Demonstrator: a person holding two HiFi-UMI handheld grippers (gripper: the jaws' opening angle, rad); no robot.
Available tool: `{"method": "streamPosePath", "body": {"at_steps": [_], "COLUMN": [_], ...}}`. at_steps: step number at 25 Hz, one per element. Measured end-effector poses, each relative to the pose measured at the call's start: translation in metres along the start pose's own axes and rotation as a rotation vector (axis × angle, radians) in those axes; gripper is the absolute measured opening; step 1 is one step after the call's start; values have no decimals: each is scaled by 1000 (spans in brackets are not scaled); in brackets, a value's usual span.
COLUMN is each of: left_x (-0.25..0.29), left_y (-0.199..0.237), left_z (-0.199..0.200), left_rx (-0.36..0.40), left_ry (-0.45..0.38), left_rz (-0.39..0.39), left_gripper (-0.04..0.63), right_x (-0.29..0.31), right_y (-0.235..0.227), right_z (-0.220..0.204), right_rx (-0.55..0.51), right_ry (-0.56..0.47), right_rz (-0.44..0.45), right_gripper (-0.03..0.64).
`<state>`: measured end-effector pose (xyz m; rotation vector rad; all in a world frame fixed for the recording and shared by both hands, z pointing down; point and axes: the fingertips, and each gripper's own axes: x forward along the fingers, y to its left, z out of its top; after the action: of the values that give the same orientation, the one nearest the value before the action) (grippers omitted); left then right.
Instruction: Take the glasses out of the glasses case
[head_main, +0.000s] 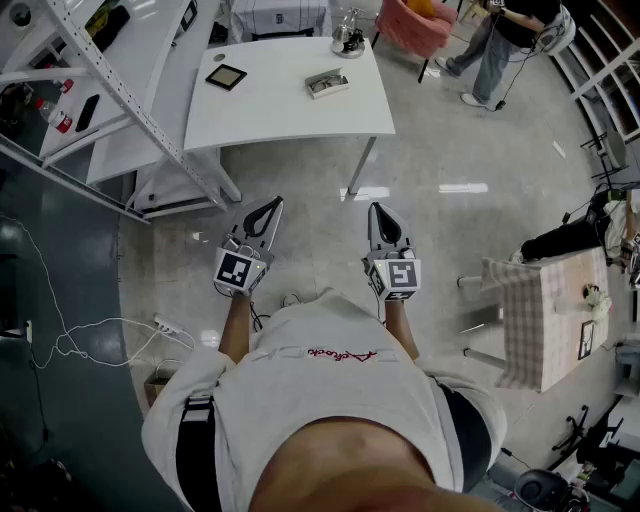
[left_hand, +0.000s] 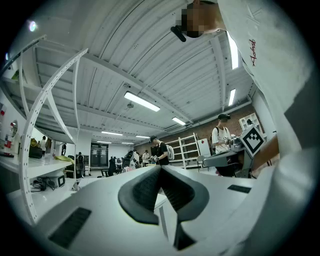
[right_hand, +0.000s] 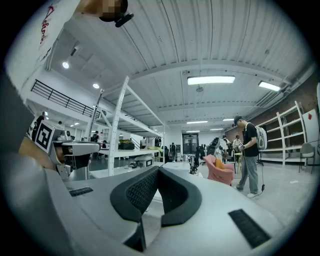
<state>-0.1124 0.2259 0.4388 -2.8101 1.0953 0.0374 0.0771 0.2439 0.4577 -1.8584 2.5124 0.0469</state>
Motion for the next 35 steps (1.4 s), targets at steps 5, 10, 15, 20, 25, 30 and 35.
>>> {"method": "streamPosePath", "body": {"at_steps": [5, 10, 15, 20, 25, 30, 35], "left_x": [3, 10, 16, 26, 36, 43, 51], "left_y": [-7, -11, -18, -27, -38, -47, -51], "left_z": [0, 2, -3, -8, -16, -22, -22], "left_rx": [-11, -27, -23, -20, -12, -32, -33], "left_ry": [-19, -28, -18, 1, 31, 27, 28], "left_rz": [-9, -15, -22, -22, -16, -5, 4], "left_gripper": [26, 26, 26, 26, 26, 26, 26], "right_x": [-6, -8, -11, -13, -11, -7, -2], "right_y": [-5, -5, -15, -31, -42, -49, -54], "right_z": [-4, -3, -11, -16, -19, -21, -26], "right_rx": [8, 29, 30, 25, -7, -7, -8], "right_ry": [5, -8, 8, 9, 15, 12, 19], "right_rz": [-15, -6, 2, -10, 6, 44, 68], "right_gripper": [-5, -5, -4, -3, -3, -3, -3]}}
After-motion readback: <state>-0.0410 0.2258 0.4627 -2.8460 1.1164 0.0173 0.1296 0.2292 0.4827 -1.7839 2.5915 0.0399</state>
